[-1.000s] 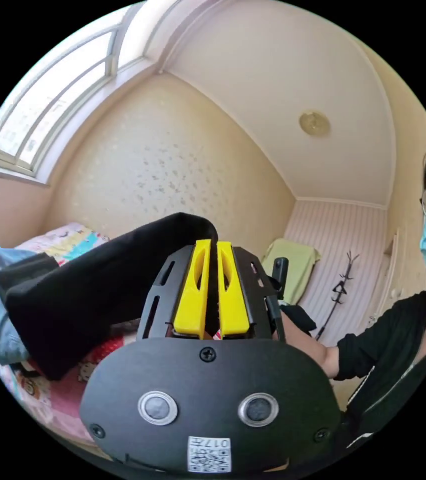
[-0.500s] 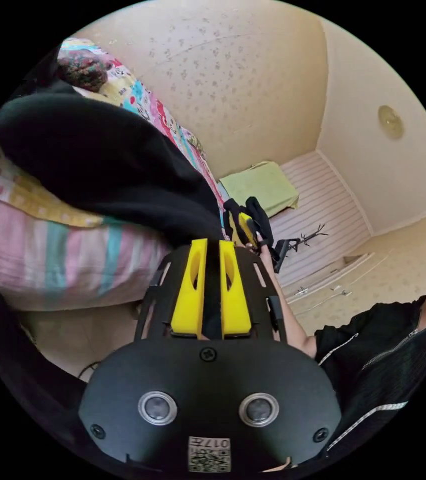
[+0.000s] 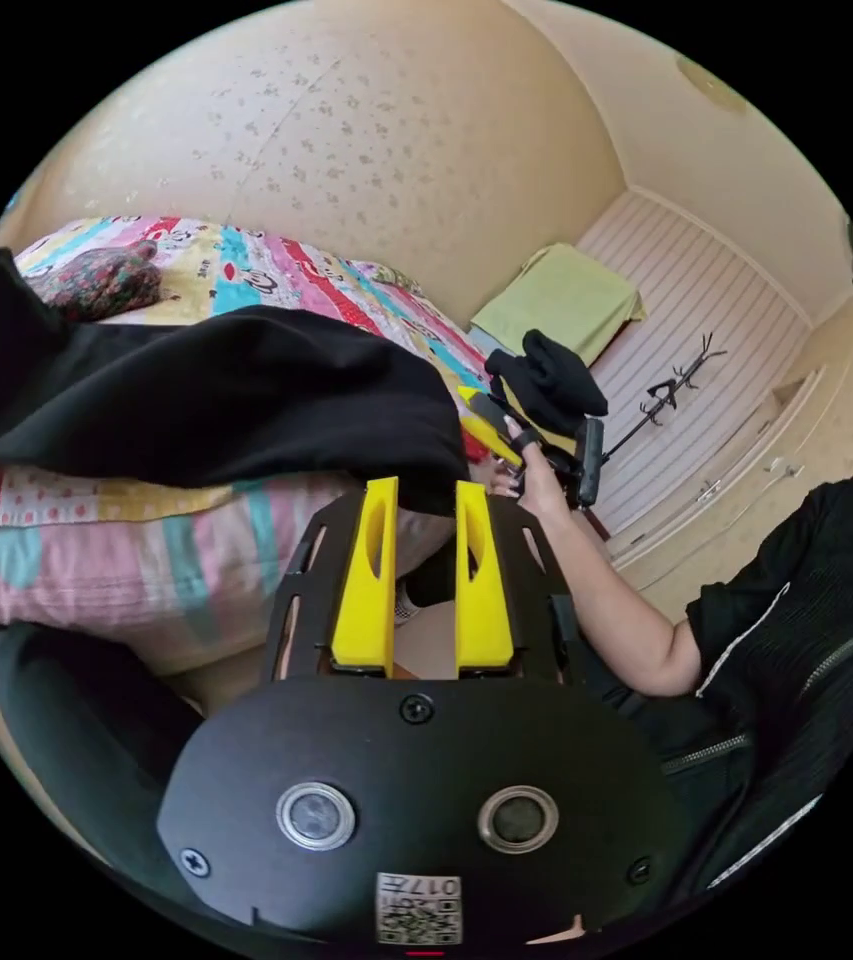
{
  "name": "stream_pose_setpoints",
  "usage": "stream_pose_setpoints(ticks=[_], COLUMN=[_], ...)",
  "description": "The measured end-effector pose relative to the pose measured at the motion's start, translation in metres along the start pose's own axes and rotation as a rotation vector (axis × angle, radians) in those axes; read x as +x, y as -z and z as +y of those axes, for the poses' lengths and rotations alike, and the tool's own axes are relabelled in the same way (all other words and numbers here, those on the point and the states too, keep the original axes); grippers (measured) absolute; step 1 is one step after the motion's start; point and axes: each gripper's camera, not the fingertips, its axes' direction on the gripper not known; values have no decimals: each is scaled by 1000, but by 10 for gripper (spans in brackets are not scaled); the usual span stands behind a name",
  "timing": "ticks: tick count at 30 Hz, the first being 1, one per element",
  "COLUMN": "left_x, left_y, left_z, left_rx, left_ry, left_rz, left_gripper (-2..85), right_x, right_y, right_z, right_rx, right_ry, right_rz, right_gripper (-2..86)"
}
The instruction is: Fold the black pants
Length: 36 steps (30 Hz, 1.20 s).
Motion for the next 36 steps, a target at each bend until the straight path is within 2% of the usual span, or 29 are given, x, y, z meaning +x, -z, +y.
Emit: stream_pose_setpoints(ticks=[1, 5, 9, 11, 13, 15, 16, 19, 22, 25, 27, 29, 30, 32, 34, 36], left_x=[4, 8, 22, 21, 11, -6, -10, -45, -91, -132, -185, -220, -233, -254, -283, -339], left_y=[-7, -63, -58, -66, -76, -60, -53, -24, 16, 74, 122, 138, 148, 157, 161, 160], left_z=[-3, -15, -26, -35, -40, -40, -40, -56, -80, -107, -127, -146, -160, -180, -196, -201], left_rx=[-21, -178, -45, -111, -197, -121, -86, -7, 22, 120, 289, 316, 332, 357, 427, 583], left_ry=[-16, -6, -119, -158, -157, -131, -125, -59, 30, 25, 163, 217, 180, 199, 268, 453], left_rz=[6, -24, -134, -158, -165, -160, -153, -72, 20, 257, 482, 505, 470, 453, 522, 608], left_gripper=[106, 136, 140, 152, 163, 164, 161, 135, 70, 36, 15, 7, 4, 3, 5, 11], right_x=[1, 11, 39, 41, 19, -1, -12, -45, -71, -60, -43, -27, -21, -14, -12, -13], right_y=[-7, 7, 23, 32, 48, 64, 74, 86, 92, 108, 122, 134, 138, 140, 141, 141], right_z=[-10, -27, -36, -42, -57, -68, -75, -87, -102, -116, -120, -120, -119, -122, -124, -125], right_rx=[-66, -68, -60, -68, -86, -74, -52, -26, -20, 38, 88, 154, 160, 113, 55, 27], right_ry=[4, 3, -139, -173, -78, -11, 2, 25, 90, 97, 82, 36, 19, 3, 29, 49], right_rz=[-12, -182, -323, -380, -340, -352, -426, -646, -736, -765, -841, -826, -763, -662, -564, -530], right_gripper=[194, 167, 99, 76, 59, 52, 50, 48, 43, 25, 20, 22, 30, 56, 97, 116])
